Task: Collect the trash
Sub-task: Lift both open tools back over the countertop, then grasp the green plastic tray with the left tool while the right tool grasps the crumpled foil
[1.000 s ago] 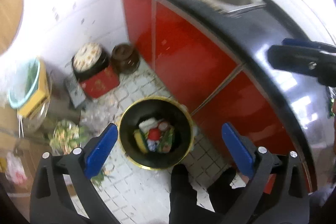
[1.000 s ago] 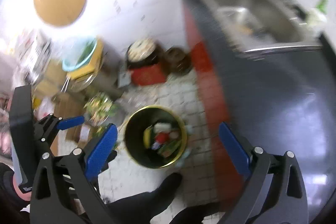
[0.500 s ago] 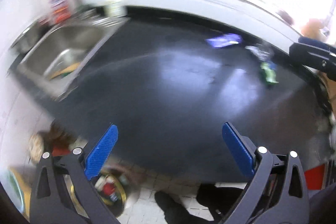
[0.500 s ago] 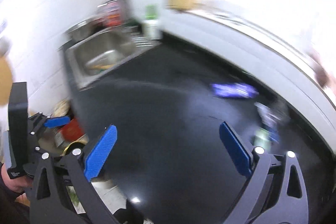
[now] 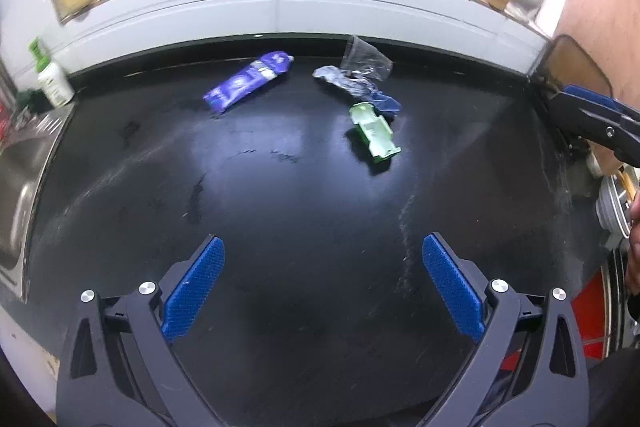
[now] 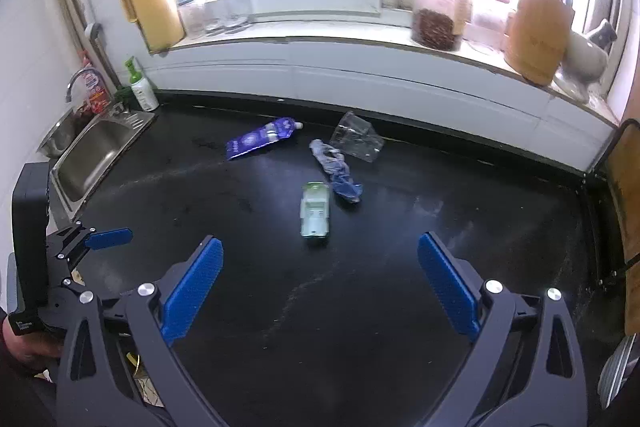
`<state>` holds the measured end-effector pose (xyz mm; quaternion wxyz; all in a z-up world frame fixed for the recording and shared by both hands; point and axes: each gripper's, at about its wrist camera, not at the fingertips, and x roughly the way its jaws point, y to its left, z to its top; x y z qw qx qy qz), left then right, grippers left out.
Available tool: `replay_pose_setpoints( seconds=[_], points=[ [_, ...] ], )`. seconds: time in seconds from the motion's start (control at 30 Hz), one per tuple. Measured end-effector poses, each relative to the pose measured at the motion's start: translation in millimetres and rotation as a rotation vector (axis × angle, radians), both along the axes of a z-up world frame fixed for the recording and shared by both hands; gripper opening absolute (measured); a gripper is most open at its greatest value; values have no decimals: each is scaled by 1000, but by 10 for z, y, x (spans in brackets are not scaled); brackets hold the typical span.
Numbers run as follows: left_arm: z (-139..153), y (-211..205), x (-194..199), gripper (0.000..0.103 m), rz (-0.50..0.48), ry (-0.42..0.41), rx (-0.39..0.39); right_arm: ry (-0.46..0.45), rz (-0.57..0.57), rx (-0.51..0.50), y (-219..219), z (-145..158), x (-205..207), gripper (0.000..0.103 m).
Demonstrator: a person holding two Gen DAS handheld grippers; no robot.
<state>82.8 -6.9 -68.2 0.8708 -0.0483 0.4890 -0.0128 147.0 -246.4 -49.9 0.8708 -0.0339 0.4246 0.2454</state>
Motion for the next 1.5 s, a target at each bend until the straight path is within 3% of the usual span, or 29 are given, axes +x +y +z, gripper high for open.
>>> replay_pose_setpoints(
  seconds=[0.27, 0.47, 0.7, 0.87, 0.93, 1.0, 1.03, 1.07, 1.1, 1.33, 1.43, 1.5],
  points=[
    [-225, -195, 500, 96, 18, 47, -1, 30, 50, -2, -118, -194, 477, 95],
    [-609, -395, 1097, 96, 65, 84, -30, 72, 108, -18, -132, -543, 979, 95],
    [-1028, -528, 1596, 96, 99, 126, 15, 116, 187, -57, -110, -1015, 1503, 95],
    [-1180, -549, 1751, 95, 102, 129, 91, 150, 214, -53, -65, -1250, 1728, 94],
    [-1169, -525, 1781, 89, 102, 109, 106, 160, 223, -52, -20, -1332, 1798, 94],
    [-1120, -486, 1798, 62, 93, 78, 119, 171, 238, -45, 56, -1421, 1857, 94],
    [-1100, -469, 1808, 54, 85, 71, 124, 176, 246, -45, 93, -1462, 1880, 94],
    [-1083, -444, 1807, 37, 80, 68, 129, 182, 256, -46, 141, -1508, 1899, 92],
    [-1070, -398, 1803, 33, 80, 69, 138, 187, 263, -46, 177, -1543, 1912, 91],
    [-1037, 34, 1633, 32, 129, 80, 125, 184, 347, -51, 554, -1721, 1934, 82],
    [-1025, 136, 1531, 32, 150, 92, 128, 158, 375, -77, 754, -1758, 1892, 74],
    [-1036, 178, 1464, 32, 162, 98, 130, 131, 386, -92, 867, -1752, 1875, 62]
  ],
)
